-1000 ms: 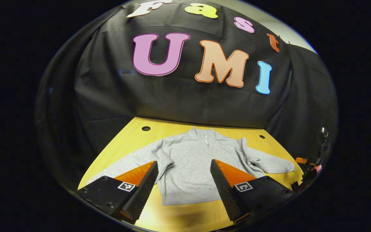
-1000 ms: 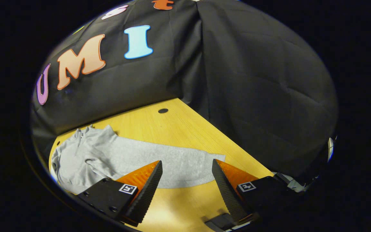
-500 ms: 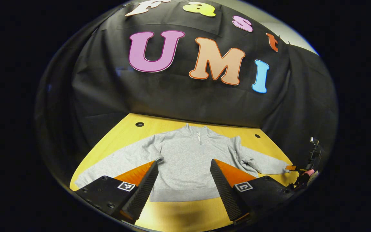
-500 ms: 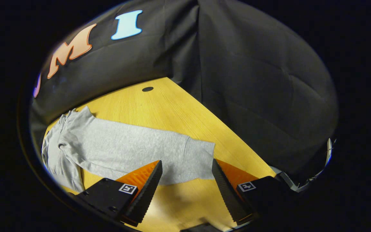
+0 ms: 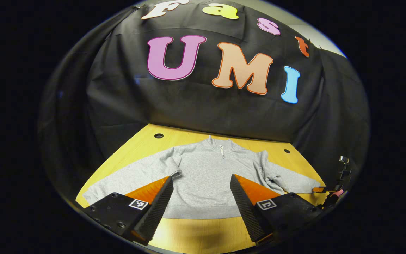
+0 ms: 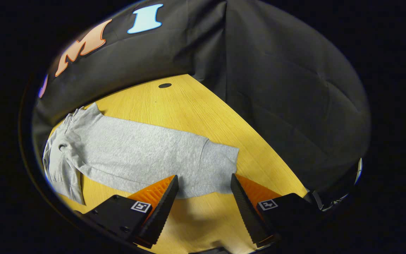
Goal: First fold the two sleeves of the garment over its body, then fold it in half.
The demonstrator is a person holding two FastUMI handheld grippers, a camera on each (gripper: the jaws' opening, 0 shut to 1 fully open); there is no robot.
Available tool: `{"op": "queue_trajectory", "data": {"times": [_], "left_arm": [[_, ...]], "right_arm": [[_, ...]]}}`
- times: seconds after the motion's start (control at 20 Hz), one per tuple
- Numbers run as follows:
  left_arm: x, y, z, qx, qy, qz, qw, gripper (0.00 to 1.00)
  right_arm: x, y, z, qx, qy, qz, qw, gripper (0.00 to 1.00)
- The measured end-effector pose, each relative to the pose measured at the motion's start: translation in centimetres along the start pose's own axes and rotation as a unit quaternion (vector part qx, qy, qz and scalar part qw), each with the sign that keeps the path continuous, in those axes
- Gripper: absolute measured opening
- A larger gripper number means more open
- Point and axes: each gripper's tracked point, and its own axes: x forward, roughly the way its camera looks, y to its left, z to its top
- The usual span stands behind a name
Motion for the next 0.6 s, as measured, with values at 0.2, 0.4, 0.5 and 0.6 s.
{"op": "queue_trajectory", "data": {"times": [0.2, 0.4, 0.5, 0.6], "left_arm": [[0.1, -0.4, -0.2, 0.0, -0.001, 0.002, 1.0, 0.95], [0.1, -0.5, -0.4, 0.001, 0.001, -0.01, 1.0, 0.94], [0.1, -0.2, -0.2, 0.003, -0.001, -0.018, 1.0, 0.94], [0.0, 0.4, -0.4, 0.006, 0.0, -0.028, 1.0, 0.94]], "right_arm": [[0.1, 0.2, -0.1, 0.006, 0.003, 0.0, 1.0, 0.61], [-0.5, 0.9, 0.0, 0.015, 0.007, -0.003, 1.0, 0.19], [-0.8, 1.4, 0.3, 0.01, -0.001, -0.006, 1.0, 0.13], [-1.8, 2.2, 0.8, 0.01, -0.011, -0.007, 1.0, 0.13]]}}
